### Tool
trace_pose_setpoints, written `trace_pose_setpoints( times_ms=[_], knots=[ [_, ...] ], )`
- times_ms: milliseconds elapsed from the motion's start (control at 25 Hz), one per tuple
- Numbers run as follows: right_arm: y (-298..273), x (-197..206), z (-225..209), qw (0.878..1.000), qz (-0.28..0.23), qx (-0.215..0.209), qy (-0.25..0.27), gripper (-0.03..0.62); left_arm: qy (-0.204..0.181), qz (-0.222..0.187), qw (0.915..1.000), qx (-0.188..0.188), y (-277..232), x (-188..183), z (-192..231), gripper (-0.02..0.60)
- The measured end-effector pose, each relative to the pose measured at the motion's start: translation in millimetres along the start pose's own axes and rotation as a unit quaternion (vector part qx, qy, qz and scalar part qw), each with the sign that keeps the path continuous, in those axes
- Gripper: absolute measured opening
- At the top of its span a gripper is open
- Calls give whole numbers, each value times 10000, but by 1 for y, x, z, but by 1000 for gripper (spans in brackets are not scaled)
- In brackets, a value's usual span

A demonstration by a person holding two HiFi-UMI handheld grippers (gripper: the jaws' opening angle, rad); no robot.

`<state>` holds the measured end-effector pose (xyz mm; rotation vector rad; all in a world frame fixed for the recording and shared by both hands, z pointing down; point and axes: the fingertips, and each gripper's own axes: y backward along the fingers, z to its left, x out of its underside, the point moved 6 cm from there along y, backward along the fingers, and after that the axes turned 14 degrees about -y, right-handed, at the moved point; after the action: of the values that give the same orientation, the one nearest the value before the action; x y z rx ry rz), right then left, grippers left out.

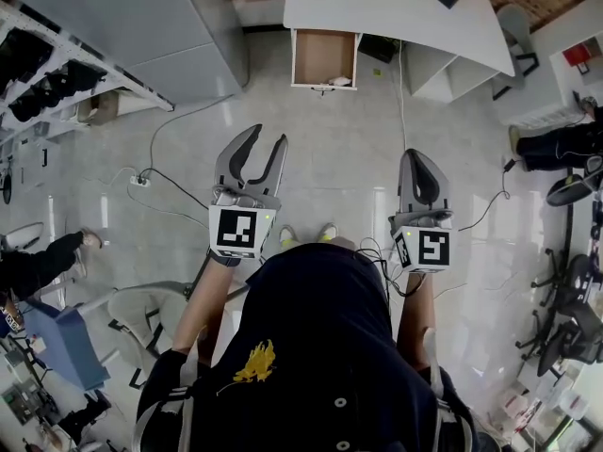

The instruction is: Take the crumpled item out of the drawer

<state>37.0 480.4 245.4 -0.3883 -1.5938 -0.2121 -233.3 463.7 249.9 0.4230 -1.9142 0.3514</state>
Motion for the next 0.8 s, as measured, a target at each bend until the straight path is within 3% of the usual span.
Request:
trace_pose_setpoints(
  times_ms=[40, 80, 120, 320, 640, 800],
  knots=[
    [3, 1, -5, 10000, 11, 31, 8, 28, 9, -60, 10000, -7, -4, -1, -3, 218],
    [7, 2, -11, 10000, 12, 63, 4, 28, 55, -133, 9999, -47, -9, -4, -5, 404],
    [11, 3, -17, 9999, 9, 102, -7, 28, 92, -198, 9997, -86, -14, -9, -9, 446],
    [35, 7, -59, 9991, -14, 389, -174, 28, -238, -269, 9992, 173, -39, -27, -41, 451],
    [55, 14, -143, 9966, -173, 541, -599, 28, -226, -183, 9995, 78, -88, -49, -93, 457],
    [43, 26, -164, 9960, -5, 371, -809, 28, -135, -83, 9998, -117, -115, -50, -99, 561]
  ],
)
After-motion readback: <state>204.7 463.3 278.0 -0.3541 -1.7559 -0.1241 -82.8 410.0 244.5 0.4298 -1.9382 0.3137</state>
